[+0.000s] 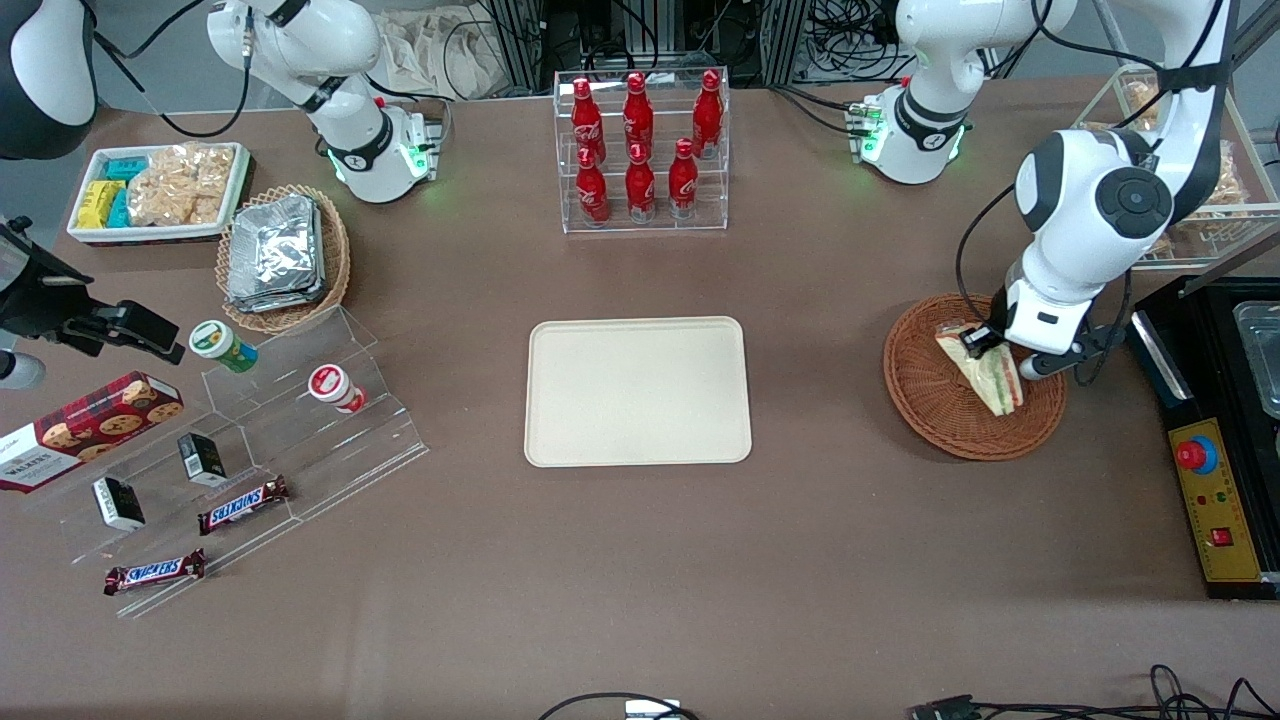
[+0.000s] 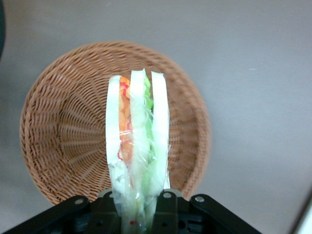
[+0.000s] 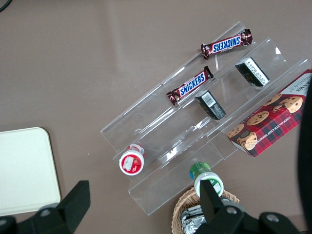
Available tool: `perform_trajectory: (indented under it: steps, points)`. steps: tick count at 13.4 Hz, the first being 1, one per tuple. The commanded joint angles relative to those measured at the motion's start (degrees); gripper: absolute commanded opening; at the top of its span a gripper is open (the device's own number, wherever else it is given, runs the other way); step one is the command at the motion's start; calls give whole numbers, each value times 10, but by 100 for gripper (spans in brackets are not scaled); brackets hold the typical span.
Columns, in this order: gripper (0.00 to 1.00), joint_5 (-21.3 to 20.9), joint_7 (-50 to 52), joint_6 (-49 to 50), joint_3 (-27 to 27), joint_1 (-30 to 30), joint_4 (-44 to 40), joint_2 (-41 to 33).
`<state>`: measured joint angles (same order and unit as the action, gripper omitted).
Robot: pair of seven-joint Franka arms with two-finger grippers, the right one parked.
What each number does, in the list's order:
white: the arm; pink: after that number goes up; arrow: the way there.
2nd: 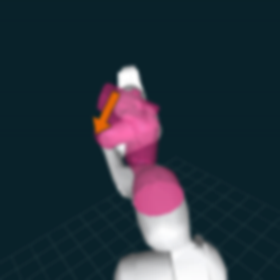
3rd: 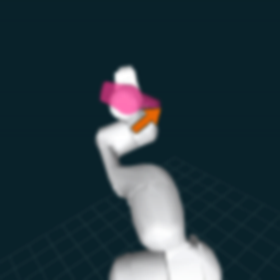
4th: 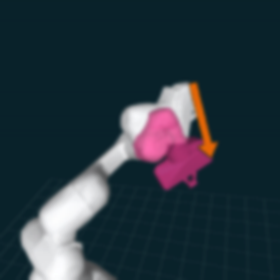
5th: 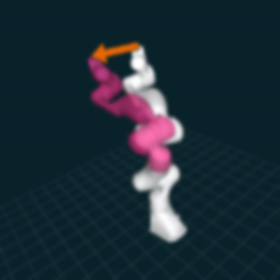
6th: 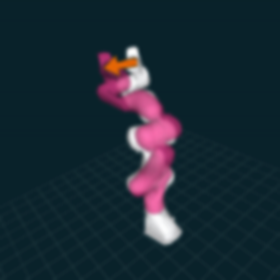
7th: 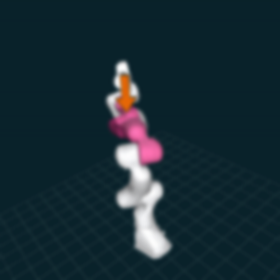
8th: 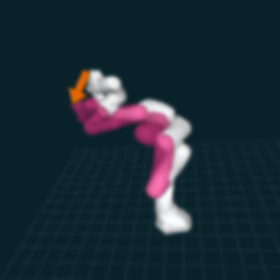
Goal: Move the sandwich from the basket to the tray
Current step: 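Lift the sandwich and carry it over the cream tray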
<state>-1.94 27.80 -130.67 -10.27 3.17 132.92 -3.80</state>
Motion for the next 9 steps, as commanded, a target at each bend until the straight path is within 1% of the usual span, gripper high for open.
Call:
perform_trajectory:
  steps: [1, 7, 9]
  points:
    - [0, -3, -6, 38, -39, -1, -56, 8]
    - [0, -8, 9, 37, -146, -1, -98, 20]
    - [0, -41, 9, 36, -178, -1, -104, 31]
